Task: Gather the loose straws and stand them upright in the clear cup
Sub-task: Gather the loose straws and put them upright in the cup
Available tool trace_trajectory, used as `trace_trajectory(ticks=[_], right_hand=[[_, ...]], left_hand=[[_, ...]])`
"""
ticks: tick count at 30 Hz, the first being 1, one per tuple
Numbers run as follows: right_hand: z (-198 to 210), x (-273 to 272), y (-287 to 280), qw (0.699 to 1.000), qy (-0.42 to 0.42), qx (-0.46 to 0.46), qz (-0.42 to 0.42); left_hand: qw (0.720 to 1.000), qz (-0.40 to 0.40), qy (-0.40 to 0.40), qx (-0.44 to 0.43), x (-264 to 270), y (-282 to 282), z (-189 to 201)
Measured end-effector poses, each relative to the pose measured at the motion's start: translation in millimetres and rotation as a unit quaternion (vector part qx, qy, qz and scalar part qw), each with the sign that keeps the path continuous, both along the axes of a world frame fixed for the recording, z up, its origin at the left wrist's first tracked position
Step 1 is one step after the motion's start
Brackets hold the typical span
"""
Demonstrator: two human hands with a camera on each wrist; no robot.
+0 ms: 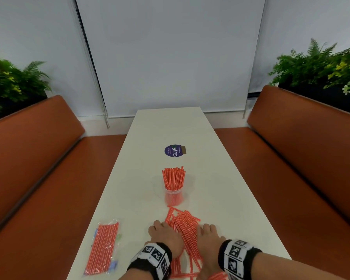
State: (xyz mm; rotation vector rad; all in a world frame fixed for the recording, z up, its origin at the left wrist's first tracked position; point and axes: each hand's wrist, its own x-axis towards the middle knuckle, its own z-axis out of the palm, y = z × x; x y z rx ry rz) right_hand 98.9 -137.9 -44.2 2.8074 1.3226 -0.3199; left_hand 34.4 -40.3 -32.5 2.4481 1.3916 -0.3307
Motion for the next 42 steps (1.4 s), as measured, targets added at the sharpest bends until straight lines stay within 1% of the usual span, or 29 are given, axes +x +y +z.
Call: trace_trajectory(ticks=[1,2,3,4,5,7,10,15,18,22,25,28,30,34,37,38,40,42], right_hand=[[2.7,-0.2,0.6,0.999,-0.018,-0.019,0.021],[14.6,-1.6,1.6,0.993,0.004,-0.105,0.048],[22.9,-0.7,5.5,0.984,0.013,-0.147,0.096],[26.3,1.2,5.6,0.979,0.021,-0.151,0.134],[31.4,2.4,6.1,0.98,0.005,-0.12,0.159],[44.3,1.8,11.0,0.983,0.01,-0.113,0.145],[48.1,-1.3,19.8,0.988,0.041,-0.096,0.116],[42.3,-0.2,33.3,0.992,0.087,-0.072,0.053],[36.8,1.0,37.9,0.992,0.106,-0.063,0.02],[29.9,8.2,39.6,0.986,0.159,-0.043,-0.039],[28.0,13.7,37.6,0.981,0.191,-0.009,-0.032],[25.6,20.3,32.3,0.982,0.184,-0.005,-0.039],[24.2,27.7,27.5,0.979,0.199,0.005,-0.041],[26.6,45.4,11.5,0.973,0.228,0.042,-0.019],[27.7,58.6,1.7,0.957,0.273,0.1,-0.007],[31.2,61.8,-0.1,0.944,0.303,0.131,-0.007],[45.3,64.6,0.3,0.909,0.361,0.208,-0.016],[67.7,65.8,8.6,0.872,0.394,0.29,-0.019]], left_hand=[[1.0,0.003,-0.009,0.0,0.4,-2.2,-1.3],[1.0,0.005,-0.017,-0.006,2.2,-3.0,-2.2],[1.0,-0.001,-0.019,-0.009,3.5,-4.1,-1.8],[1.0,0.002,-0.011,-0.014,5.1,-5.8,0.6],[1.0,0.003,-0.005,-0.021,6.6,-7.7,3.3],[0.999,0.006,-0.005,-0.043,10.5,-8.3,7.2],[0.996,0.038,-0.027,-0.08,16.1,-7.7,7.8],[0.988,0.057,-0.062,-0.129,19.4,-0.9,6.7],[0.985,0.063,-0.069,-0.145,19.1,4.8,6.2],[0.979,0.073,-0.096,-0.166,16.4,10.1,7.5],[0.971,0.074,-0.133,-0.182,10.8,13.5,8.6],[0.96,0.108,-0.161,-0.2,4.2,15.1,9.4],[0.954,0.119,-0.182,-0.205,-0.3,14.2,11.6],[0.941,0.12,-0.241,-0.204,-7.5,12.3,12.5],[0.93,0.134,-0.271,-0.209,-8.9,13.1,13.2],[0.927,0.138,-0.278,-0.211,-9.3,13.4,13.5],[0.924,0.137,-0.29,-0.209,-9.9,13.2,15.8],[0.92,0.139,-0.304,-0.205,-8.9,13.9,17.2]])
